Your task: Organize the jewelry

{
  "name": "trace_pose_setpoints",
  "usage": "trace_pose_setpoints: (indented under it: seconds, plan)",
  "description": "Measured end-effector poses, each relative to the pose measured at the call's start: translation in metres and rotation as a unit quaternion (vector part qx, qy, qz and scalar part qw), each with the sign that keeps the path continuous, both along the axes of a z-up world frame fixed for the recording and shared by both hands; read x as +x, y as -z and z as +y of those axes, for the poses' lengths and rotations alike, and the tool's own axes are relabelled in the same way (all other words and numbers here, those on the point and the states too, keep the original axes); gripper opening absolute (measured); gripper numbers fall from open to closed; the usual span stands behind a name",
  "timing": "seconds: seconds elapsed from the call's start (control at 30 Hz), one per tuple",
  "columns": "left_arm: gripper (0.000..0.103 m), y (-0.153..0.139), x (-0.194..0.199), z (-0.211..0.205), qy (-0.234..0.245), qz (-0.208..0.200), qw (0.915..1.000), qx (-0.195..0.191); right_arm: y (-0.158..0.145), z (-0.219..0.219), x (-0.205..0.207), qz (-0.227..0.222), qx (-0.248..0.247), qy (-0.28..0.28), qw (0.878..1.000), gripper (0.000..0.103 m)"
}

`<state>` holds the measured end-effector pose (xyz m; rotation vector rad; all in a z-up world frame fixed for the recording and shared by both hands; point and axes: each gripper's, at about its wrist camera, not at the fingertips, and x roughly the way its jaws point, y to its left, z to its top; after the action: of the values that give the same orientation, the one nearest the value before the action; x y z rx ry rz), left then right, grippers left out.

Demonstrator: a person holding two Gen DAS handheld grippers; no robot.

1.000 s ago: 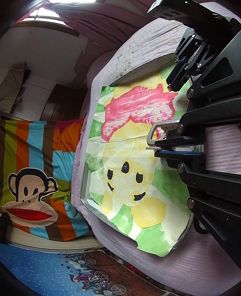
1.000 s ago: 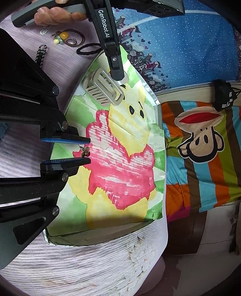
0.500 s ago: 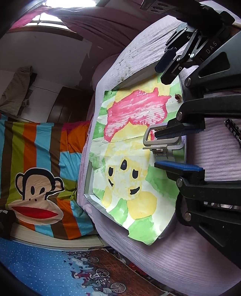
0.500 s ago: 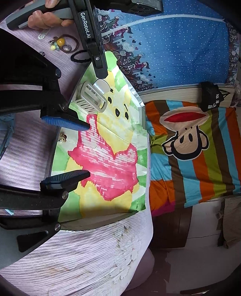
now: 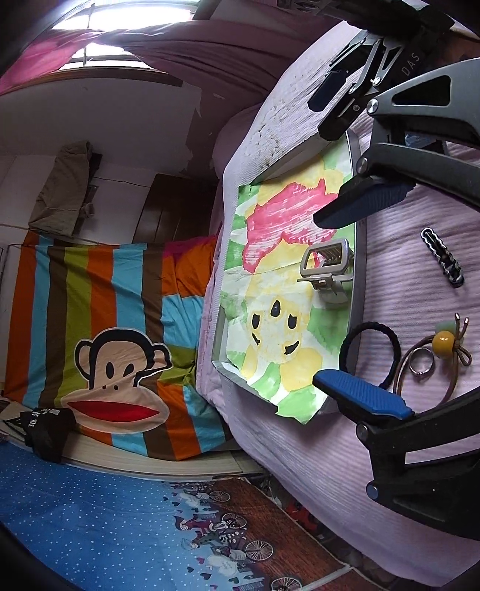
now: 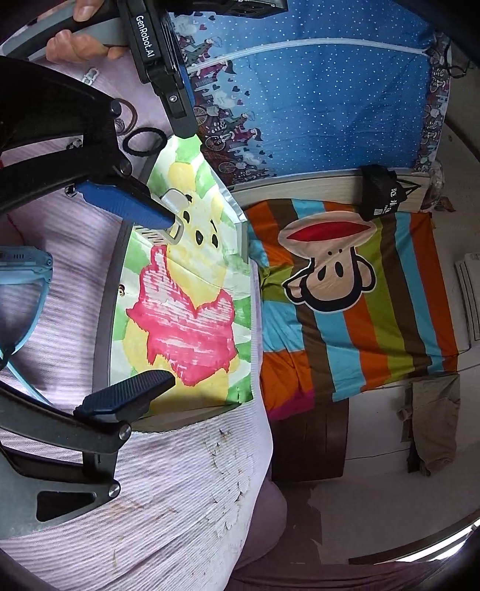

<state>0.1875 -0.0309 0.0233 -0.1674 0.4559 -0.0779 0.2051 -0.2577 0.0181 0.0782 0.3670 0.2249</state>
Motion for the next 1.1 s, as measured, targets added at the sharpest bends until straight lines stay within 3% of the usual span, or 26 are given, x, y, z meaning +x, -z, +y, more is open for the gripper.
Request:
trace_pose_setpoints:
  seconds: [0.23, 0.47, 1.1]
  plan:
    - [0.094, -0.001, -0.029, 0.011, -0.015, -0.017, 0.9997, 0.005, -0.006, 0.007, -0.029, -0.024, -0.008, 0.01, 1.0, 0.091]
    - [0.102, 0.003, -0.053, 0.025, -0.031, -0.022, 0.9992, 0.005, -0.012, 0.018, -0.058, -0.04, -0.026, 0.005, 0.999, 0.101]
    - [0.103, 0.012, -0.11, 0.045, -0.05, -0.036, 0.9979, 0.021, -0.006, 0.029, -0.109, -0.035, -0.02, 0.001, 0.999, 0.101]
